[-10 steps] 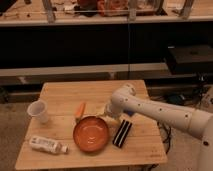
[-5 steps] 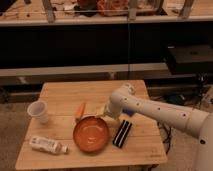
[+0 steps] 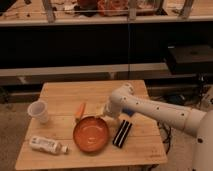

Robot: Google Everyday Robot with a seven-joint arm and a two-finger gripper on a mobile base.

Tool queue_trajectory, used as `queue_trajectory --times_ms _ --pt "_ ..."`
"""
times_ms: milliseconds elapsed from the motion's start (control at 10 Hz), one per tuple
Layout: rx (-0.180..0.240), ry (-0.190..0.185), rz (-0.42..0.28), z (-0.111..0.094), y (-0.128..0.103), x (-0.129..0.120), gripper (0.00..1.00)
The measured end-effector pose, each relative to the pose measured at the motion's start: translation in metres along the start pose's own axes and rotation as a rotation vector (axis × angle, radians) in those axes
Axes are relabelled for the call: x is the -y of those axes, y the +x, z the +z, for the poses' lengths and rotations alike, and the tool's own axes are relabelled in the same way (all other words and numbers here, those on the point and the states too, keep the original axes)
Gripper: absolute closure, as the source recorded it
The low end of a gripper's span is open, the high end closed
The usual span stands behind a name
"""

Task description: Drag the ceramic bowl in a circle

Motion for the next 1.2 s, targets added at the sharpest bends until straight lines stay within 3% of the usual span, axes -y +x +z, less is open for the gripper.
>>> queue_trajectory --times_ms 300,400,600,800,1000,1200 --pt "0.053 0.095 -0.052 -0.006 -0.002 0.003 0.2" --pt "0.064 0.081 -0.082 -0.006 -0.004 0.008 0.2" --pt "0.091 -0.001 -0.171 -0.003 -0.009 0.015 0.2" --pt "0.122 -0.052 -0.253 0.001 -0.014 0.021 0.2" --pt "0.157 -0.048 -0.343 0.007 -0.018 0.025 0.2" --pt "0.185 -0.044 -0.34 0.015 -0.022 0.016 0.21"
